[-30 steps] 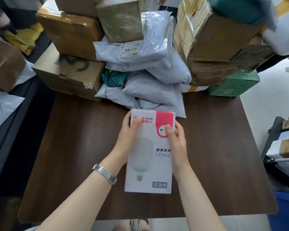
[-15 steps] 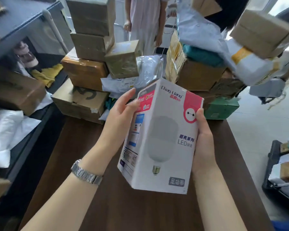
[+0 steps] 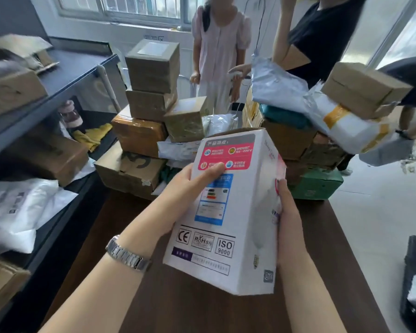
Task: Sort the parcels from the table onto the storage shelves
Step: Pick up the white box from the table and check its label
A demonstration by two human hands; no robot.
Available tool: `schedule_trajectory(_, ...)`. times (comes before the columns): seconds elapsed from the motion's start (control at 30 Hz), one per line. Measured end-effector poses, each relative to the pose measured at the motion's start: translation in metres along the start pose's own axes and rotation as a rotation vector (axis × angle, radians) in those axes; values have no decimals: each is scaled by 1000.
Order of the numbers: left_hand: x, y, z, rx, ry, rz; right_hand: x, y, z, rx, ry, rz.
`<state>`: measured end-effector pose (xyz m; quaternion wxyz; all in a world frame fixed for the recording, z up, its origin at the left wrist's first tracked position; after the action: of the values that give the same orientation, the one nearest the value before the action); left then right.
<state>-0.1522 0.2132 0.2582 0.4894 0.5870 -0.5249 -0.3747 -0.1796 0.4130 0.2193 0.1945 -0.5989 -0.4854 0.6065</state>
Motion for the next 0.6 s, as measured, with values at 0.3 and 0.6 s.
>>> schedule_trajectory(0.3,-1,-4,-6,-127,223,-76,-12,-22,-12,351,-16,-657)
schedule_trajectory(0.6,6,16,-20,-326,226,-62,-7,-27,-11,-216,-375,312)
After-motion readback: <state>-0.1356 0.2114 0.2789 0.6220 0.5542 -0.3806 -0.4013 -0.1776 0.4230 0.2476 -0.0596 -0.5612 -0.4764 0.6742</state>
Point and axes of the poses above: each hand's wrist, its own z-axis towards the middle knuckle, its own x-axis out of the back of the hand, y = z × x, the point moved 1 cm from there along z, towards the middle knuckle, and after that the axes turned 3 degrees about x, right-handed, at the moved point
